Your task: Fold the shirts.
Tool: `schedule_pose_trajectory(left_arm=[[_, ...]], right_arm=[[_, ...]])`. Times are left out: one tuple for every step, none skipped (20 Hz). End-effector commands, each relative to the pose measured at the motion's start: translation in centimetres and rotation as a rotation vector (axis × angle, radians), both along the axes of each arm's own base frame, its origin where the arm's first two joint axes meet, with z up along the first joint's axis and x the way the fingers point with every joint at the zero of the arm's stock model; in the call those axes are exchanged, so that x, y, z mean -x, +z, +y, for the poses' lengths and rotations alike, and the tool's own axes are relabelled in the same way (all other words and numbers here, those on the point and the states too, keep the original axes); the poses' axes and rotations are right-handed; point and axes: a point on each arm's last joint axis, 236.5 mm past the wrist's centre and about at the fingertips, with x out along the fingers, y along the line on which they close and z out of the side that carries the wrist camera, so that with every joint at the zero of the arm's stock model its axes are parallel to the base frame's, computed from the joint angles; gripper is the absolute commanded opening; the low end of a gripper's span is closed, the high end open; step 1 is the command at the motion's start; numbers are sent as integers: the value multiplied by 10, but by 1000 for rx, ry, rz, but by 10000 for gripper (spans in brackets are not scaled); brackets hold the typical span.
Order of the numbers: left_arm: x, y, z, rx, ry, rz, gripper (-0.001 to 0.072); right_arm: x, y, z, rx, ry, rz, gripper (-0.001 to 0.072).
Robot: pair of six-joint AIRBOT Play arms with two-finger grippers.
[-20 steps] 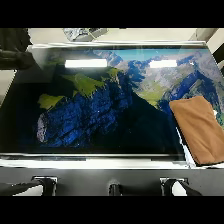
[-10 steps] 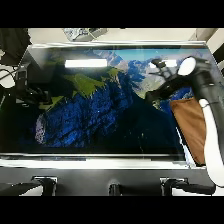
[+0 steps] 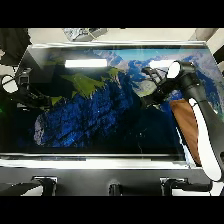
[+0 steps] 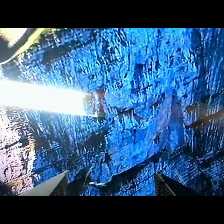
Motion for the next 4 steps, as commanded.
schedule_pose_trajectory(left_arm=[[1, 0, 0, -1, 1, 1, 609], [1, 0, 0, -1, 1, 2, 609], [1, 0, 0, -1, 1, 2, 609], [1, 0, 0, -1, 1, 2, 609]], right_arm=[[1, -1, 0, 3, 1, 4, 663], [1, -1, 0, 3, 1, 4, 663], [1, -1, 0, 3, 1, 4, 663], [1, -1, 0, 3, 1, 4, 663]])
